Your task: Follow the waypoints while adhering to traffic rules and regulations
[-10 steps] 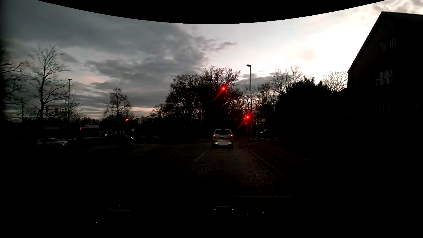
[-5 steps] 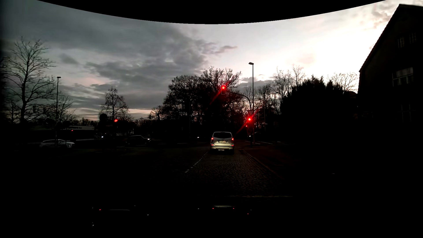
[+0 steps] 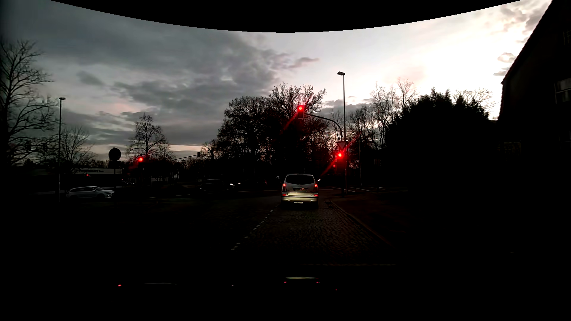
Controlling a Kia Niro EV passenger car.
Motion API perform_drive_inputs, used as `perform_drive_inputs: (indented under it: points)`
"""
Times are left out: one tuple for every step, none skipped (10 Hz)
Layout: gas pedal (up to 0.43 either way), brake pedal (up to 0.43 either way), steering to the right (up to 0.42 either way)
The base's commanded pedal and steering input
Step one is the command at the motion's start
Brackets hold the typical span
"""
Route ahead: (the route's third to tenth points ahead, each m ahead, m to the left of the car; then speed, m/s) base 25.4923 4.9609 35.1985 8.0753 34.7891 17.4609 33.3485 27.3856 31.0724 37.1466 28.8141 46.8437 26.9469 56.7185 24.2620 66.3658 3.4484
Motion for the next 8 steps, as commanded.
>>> perform_drive_inputs:
  points:
    - [0.000,0.134,0.000]
    - [0.000,0.128,0.000]
    - [0.000,0.116,0.002]
    - [0.000,0.116,0.003]
    - [0.000,0.116,0.005]
    - [0.000,0.110,0.004]
    - [0.000,0.110,0.005]
    - [0.000,0.116,0.008]
